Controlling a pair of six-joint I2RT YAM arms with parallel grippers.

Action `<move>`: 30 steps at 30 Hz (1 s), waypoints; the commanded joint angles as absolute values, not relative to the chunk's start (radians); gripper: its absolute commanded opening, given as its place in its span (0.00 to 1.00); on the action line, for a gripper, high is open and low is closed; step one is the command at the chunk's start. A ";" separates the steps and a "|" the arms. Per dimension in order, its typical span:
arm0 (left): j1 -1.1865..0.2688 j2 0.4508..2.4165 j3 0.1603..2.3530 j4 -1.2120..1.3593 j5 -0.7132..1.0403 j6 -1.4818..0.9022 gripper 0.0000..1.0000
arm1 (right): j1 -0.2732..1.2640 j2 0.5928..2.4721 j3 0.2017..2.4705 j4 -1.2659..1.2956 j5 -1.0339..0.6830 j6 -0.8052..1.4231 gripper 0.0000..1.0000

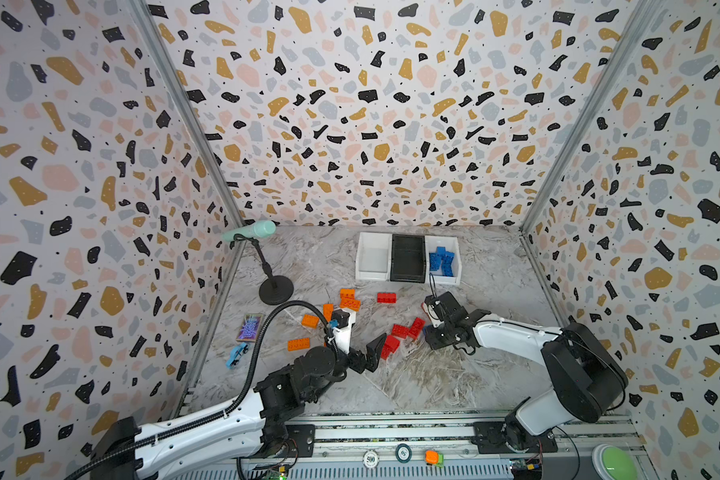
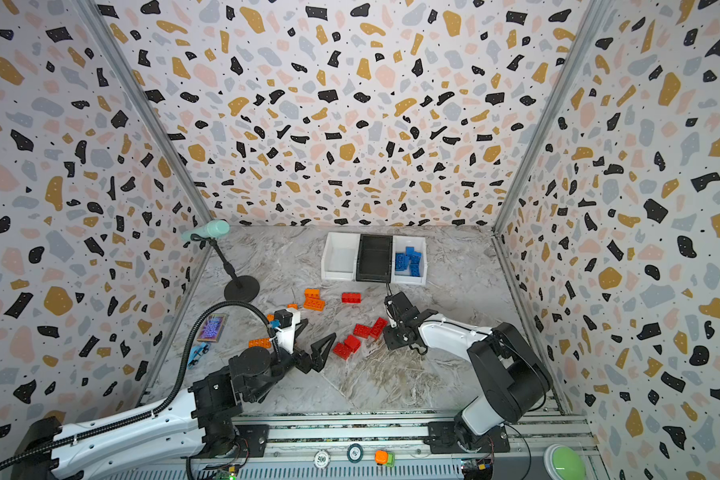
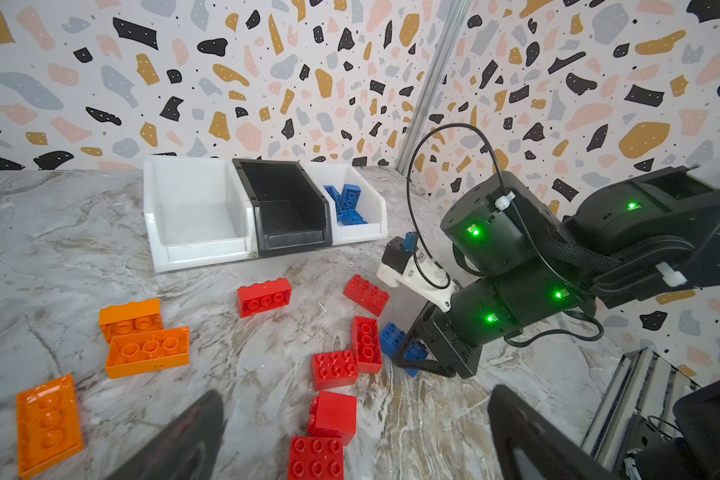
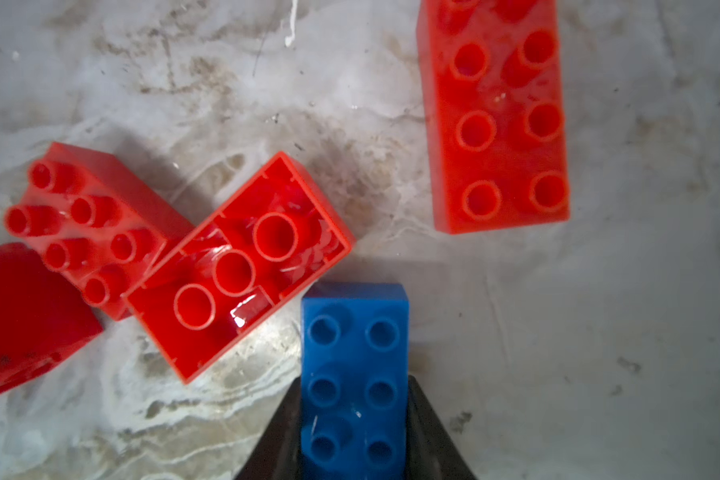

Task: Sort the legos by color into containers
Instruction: 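Carry the blue brick into the white bin and release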

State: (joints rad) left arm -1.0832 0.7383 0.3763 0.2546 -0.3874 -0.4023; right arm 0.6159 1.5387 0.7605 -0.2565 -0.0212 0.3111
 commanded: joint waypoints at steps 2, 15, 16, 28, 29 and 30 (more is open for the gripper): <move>-1.086 0.746 0.390 0.296 -0.414 -0.371 1.00 | 0.620 1.522 0.826 -0.351 0.051 0.317 0.26; -0.979 1.080 0.523 0.471 -0.286 -0.291 1.00 | 0.374 1.675 1.309 -0.345 0.060 0.253 0.28; -0.968 1.104 0.539 0.481 -0.272 -0.285 1.00 | 0.356 1.729 1.368 -0.347 0.057 0.247 0.28; -0.873 1.163 0.568 0.485 -0.228 -0.288 1.00 | 0.258 2.184 1.917 -0.465 0.005 0.200 0.51; -0.872 1.156 0.561 0.482 -0.230 -0.294 1.00 | 0.258 2.190 1.929 -0.470 0.004 0.199 0.57; -0.871 1.147 0.556 0.478 -0.234 -0.302 1.00 | 0.259 2.185 1.930 -0.469 0.003 0.198 0.61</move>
